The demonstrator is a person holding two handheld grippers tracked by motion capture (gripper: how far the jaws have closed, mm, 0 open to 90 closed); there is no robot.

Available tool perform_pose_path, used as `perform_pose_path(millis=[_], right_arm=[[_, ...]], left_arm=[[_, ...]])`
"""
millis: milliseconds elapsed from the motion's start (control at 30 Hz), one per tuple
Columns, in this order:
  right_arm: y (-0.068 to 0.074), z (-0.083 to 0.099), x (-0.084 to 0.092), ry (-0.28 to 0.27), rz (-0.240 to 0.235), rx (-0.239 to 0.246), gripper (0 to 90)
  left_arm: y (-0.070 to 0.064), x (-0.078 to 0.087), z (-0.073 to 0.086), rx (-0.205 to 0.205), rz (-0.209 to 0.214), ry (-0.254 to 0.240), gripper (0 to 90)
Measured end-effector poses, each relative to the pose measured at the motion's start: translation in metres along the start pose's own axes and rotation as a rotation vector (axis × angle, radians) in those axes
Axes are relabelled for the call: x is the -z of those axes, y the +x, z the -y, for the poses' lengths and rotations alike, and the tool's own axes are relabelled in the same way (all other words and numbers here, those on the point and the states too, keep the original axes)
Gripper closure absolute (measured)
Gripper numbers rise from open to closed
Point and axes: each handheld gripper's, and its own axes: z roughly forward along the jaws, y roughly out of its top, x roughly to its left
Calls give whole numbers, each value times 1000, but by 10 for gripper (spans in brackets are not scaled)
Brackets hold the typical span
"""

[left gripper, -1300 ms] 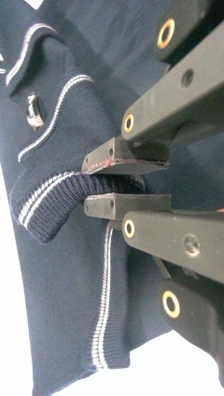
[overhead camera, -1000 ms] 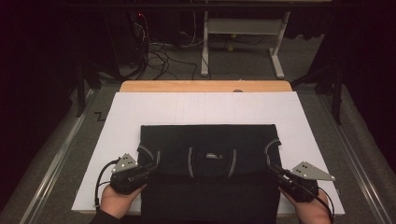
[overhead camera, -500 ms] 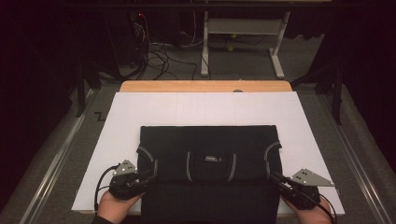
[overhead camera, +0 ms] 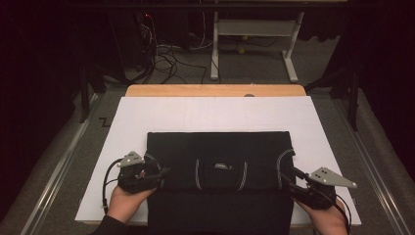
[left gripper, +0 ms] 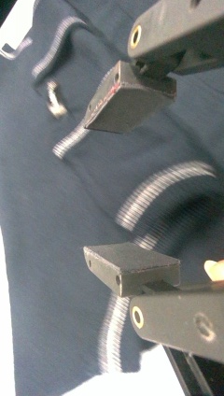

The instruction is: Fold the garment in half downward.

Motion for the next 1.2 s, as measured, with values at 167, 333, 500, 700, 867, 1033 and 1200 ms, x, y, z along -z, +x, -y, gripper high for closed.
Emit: perform_pose_path(millis=[167, 333, 500, 700, 867, 1033, 1200], right_arm=[[1, -18, -29, 28, -16, 13, 506], [8, -29, -64, 123, -88, 39, 503], [19, -29, -86, 215, -119, 65, 497], [27, -19, -90, 259, -146, 81, 523], [28, -17, -88, 249, -147, 81, 696], [32, -17, -87, 242, -160, 109, 810], [34, -18, -83, 211, -158, 128, 819]], left_arm=[[8, -27, -15, 40, -4, 56, 308], [1, -46, -24, 10, 6, 116, 317], [-9, -63, -22, -28, -13, 189, 324], [-20, -76, -15, -107, -49, 262, 325], [-19, -76, -13, -120, -55, 242, 439], [-18, -76, -13, -142, -9, 235, 671], [-19, -73, -12, -151, 1, 212, 778]])
